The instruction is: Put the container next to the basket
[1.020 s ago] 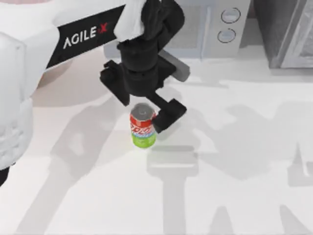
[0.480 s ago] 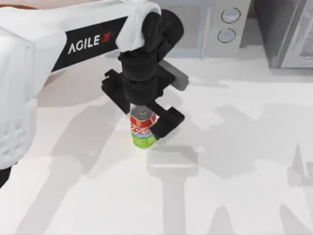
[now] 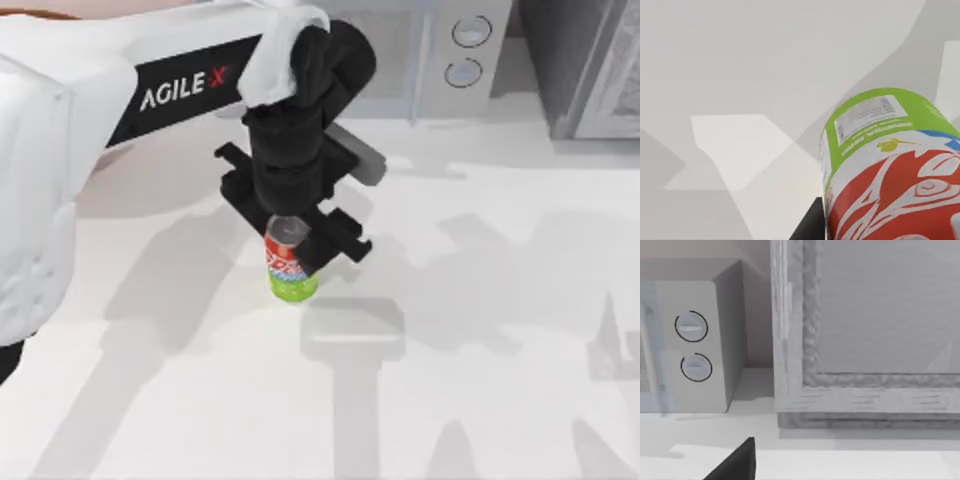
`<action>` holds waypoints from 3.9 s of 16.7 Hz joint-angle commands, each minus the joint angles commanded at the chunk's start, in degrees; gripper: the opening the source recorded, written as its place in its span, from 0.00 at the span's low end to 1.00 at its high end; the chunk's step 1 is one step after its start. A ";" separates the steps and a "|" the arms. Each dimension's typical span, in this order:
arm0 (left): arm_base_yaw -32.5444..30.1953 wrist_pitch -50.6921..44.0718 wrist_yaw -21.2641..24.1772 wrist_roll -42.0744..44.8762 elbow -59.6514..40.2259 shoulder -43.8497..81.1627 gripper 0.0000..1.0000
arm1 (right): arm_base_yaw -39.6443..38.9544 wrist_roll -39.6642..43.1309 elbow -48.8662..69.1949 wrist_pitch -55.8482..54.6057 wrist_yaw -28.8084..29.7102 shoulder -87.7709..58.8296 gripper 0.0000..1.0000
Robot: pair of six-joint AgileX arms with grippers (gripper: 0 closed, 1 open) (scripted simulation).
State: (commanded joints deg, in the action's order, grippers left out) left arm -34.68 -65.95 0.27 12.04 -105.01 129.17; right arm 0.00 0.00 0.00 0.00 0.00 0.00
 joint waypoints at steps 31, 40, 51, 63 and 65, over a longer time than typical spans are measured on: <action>54.77 -3.58 1.11 12.82 7.18 -11.73 0.00 | 0.00 0.00 0.00 0.00 0.00 0.00 1.00; 56.77 0.38 -0.16 12.19 7.98 -7.86 0.00 | 0.00 0.00 0.00 0.00 0.00 0.00 1.00; 57.02 2.10 -0.07 11.93 9.35 -7.47 0.00 | 0.00 0.00 0.00 0.00 0.00 0.00 1.00; 57.02 2.10 -0.07 11.93 9.35 -7.47 0.68 | 0.00 0.00 0.00 0.00 0.00 0.00 1.00; 57.02 2.10 -0.07 11.93 9.35 -7.47 0.83 | 0.00 0.00 0.00 0.00 0.00 0.00 1.00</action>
State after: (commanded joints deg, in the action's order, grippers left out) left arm 22.34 -63.85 0.20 23.97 -95.67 121.70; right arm 0.00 0.00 0.00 0.00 0.00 0.00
